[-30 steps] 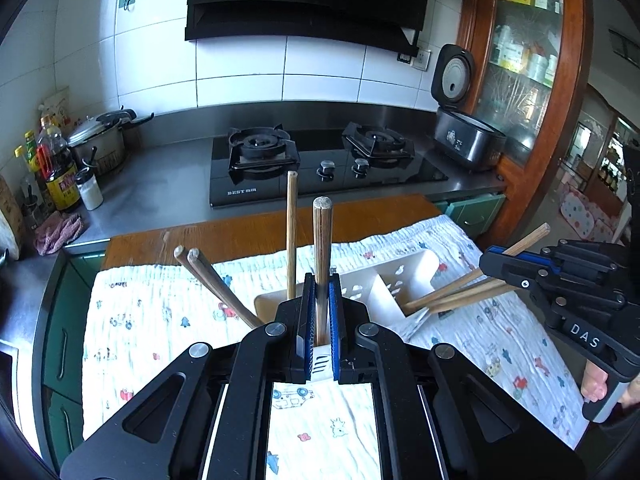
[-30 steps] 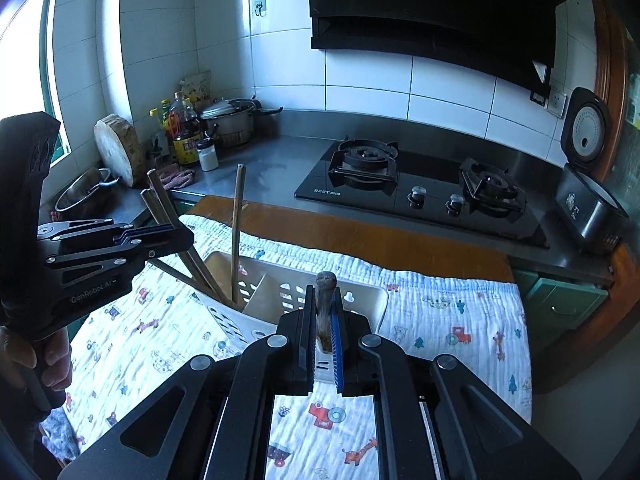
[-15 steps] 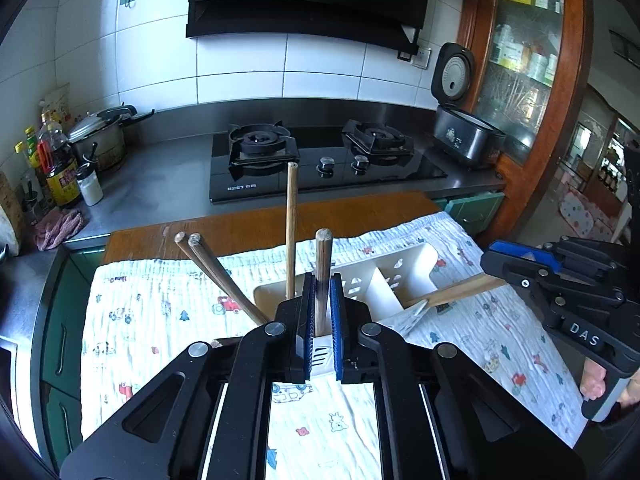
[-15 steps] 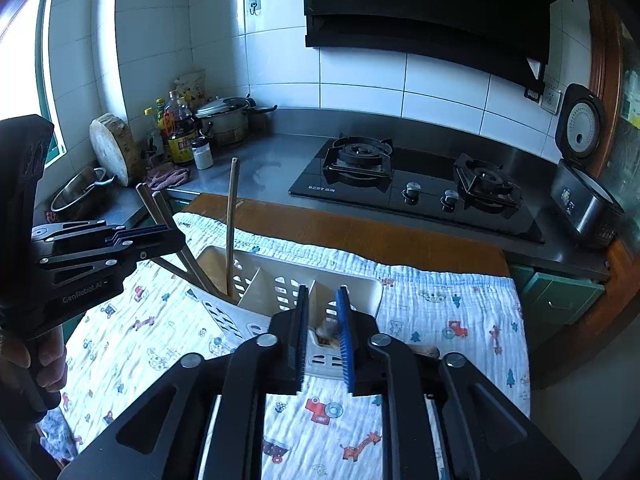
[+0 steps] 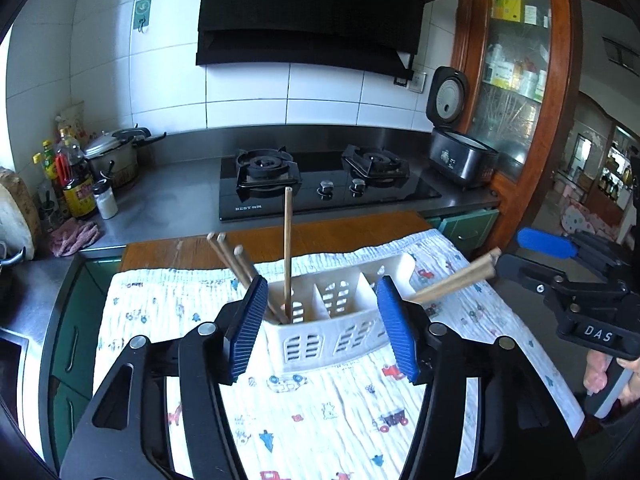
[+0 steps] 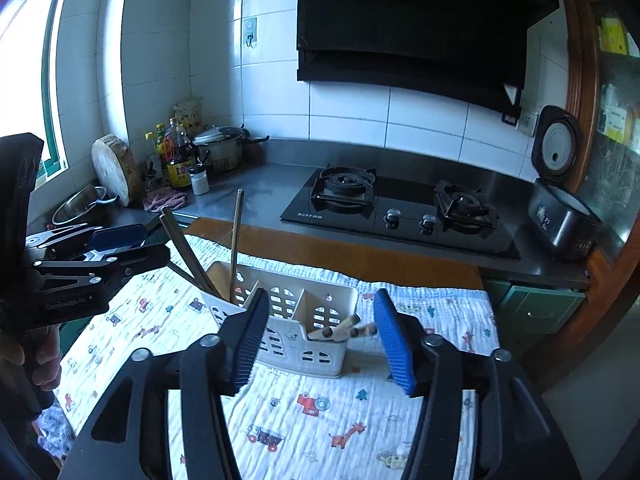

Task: Organize utensils
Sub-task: 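Open both tools and withdraw from the holder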

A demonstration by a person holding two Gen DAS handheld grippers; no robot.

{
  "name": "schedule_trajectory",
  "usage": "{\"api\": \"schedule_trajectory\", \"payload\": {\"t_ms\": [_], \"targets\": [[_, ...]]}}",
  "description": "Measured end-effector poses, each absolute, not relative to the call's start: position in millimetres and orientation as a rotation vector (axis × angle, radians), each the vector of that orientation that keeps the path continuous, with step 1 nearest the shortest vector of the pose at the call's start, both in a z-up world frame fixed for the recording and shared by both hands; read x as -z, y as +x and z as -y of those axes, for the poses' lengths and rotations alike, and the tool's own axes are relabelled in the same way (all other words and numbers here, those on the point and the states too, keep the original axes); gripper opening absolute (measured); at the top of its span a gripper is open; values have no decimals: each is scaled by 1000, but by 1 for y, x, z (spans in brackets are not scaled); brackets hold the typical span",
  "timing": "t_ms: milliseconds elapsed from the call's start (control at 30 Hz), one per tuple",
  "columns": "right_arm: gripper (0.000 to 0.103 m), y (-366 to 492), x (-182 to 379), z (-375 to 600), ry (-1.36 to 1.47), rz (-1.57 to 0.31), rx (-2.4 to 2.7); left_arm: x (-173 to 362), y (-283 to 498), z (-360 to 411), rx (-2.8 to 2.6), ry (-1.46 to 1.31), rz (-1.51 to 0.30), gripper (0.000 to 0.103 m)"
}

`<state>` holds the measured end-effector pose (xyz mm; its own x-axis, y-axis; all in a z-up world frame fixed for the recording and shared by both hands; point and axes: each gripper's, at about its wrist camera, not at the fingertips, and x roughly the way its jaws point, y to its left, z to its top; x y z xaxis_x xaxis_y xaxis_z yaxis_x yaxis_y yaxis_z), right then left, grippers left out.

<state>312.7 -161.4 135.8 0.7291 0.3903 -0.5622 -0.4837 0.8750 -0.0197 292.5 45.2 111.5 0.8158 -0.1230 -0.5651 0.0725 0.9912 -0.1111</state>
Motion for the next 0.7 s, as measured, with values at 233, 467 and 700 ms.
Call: {"api": "schedule_trajectory", "payload": {"t_ms": [233, 467, 700], "targets": [[76, 277, -127, 174, -156, -562, -465, -100, 250, -40, 90, -95, -592, 81], [86, 244, -109, 188, -99, -586, -488, -78, 209, -37, 77, -85, -584, 97], [90, 206, -81, 190, -112, -594, -474, -57, 167, -41, 8, -77, -585, 98]]}}
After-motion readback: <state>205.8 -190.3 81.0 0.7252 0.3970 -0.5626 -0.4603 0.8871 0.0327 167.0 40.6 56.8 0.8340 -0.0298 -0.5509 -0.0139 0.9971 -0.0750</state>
